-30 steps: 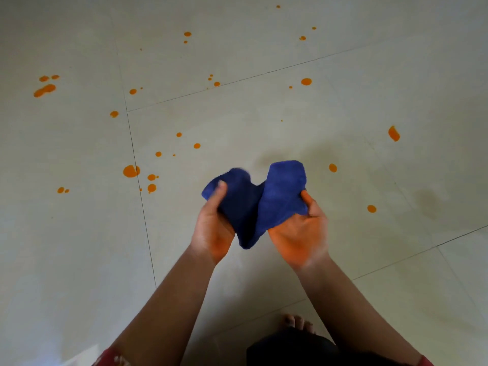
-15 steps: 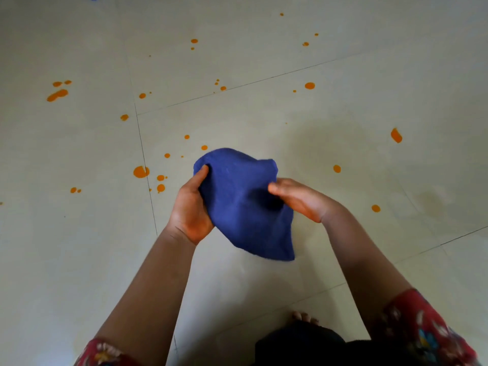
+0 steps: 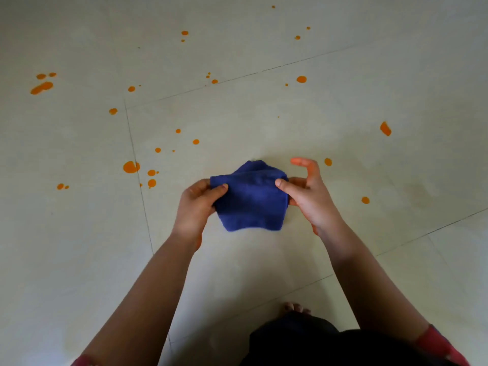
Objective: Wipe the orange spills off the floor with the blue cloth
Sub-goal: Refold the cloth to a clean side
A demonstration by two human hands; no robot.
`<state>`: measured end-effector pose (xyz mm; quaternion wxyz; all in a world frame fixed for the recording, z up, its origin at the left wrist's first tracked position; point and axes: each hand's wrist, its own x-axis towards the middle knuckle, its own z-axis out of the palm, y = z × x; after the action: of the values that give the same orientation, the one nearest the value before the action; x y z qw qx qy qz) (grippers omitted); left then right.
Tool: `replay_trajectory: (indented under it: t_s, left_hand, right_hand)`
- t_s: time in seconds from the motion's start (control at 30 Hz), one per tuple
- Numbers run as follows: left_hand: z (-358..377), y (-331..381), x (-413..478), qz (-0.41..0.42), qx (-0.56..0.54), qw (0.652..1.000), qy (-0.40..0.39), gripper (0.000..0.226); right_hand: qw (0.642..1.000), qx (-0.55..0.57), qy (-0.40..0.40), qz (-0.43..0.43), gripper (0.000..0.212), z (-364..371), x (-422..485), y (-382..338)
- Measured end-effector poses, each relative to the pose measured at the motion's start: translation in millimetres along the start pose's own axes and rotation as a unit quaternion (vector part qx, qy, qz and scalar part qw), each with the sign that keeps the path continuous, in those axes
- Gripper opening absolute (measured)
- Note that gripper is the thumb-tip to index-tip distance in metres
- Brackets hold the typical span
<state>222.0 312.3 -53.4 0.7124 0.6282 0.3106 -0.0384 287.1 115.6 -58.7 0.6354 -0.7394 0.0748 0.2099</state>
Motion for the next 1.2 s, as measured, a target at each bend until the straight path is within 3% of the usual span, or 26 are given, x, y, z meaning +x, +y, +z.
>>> replay_trajectory:
  t_s: [0.07, 0.13, 0.2, 0.3, 0.47, 0.6, 0.73, 0.9, 0.97, 1.1, 1.13, 1.2]
  left_hand:
    - [6.0, 10.4, -0.9, 0.044, 0.016, 0.998, 0.036, 0.016]
    - [10.9, 18.0, -3.1, 0.064, 0.026, 0.996, 0.059, 0.036]
    - [13.5, 23.0, -5.1, 0.098, 0.091, 0.990, 0.051, 0.050]
    - [21.2, 33.0, -10.9, 0.172, 0.266, 0.948, 0.024, 0.037]
    - [45.3, 48.3, -17.0, 0.258, 0.364, 0.895, -0.019, 0.028]
    - [72.4, 51.3, -13.0, 0.287, 0.424, 0.858, -0.052, 0.017]
    - [120.1, 56.2, -2.2, 0.283, 0.391, 0.862, -0.152, 0.016]
    - [176.2, 50.0, -4.9, 0.413, 0.346, 0.818, -0.203, 0.020]
    - [180.7, 32.0, -6.1, 0.446, 0.354, 0.791, -0.221, 0.022]
    - [160.7, -23.0, -1.9, 0.377, 0.480, 0.744, -0.273, 0.055]
    - [150.9, -33.4, 1.5, 0.353, 0.503, 0.739, -0.275, 0.060]
    - [132.6, -49.6, 10.0, 0.318, 0.525, 0.740, -0.276, 0.060]
  right_hand:
    - [0.998, -0.010, -0.004, -0.057, 0.048, -1.6, -3.2, -7.4]
    - [0.993, -0.065, -0.018, -0.095, 0.048, -1.9, -8.5, -13.5]
    - [0.975, -0.166, 0.036, -0.145, 0.053, -2.6, -15.8, -16.9]
    - [0.920, -0.286, 0.146, -0.223, 0.039, -13.4, -27.7, -22.1]
    - [0.961, -0.157, 0.180, -0.142, 0.018, -41.6, -49.5, -19.6]
    - [0.943, -0.216, 0.204, -0.152, 0.021, -74.0, -60.0, -11.5]
    - [0.950, -0.205, 0.198, -0.127, 0.019, -117.1, -62.3, -10.5]
    - [0.917, -0.190, 0.285, -0.204, 0.025, -155.5, -91.9, -14.4]
    - [0.909, -0.263, 0.243, -0.214, 0.028, -165.7, -108.7, -1.4]
    - [0.900, -0.435, 0.011, -0.019, 0.036, -166.9, -119.5, 53.0]
    - [0.908, -0.419, 0.031, -0.012, 0.035, -161.5, -116.1, 66.2]
    - [0.931, -0.298, 0.209, -0.031, 0.035, -147.3, -101.1, 85.7]
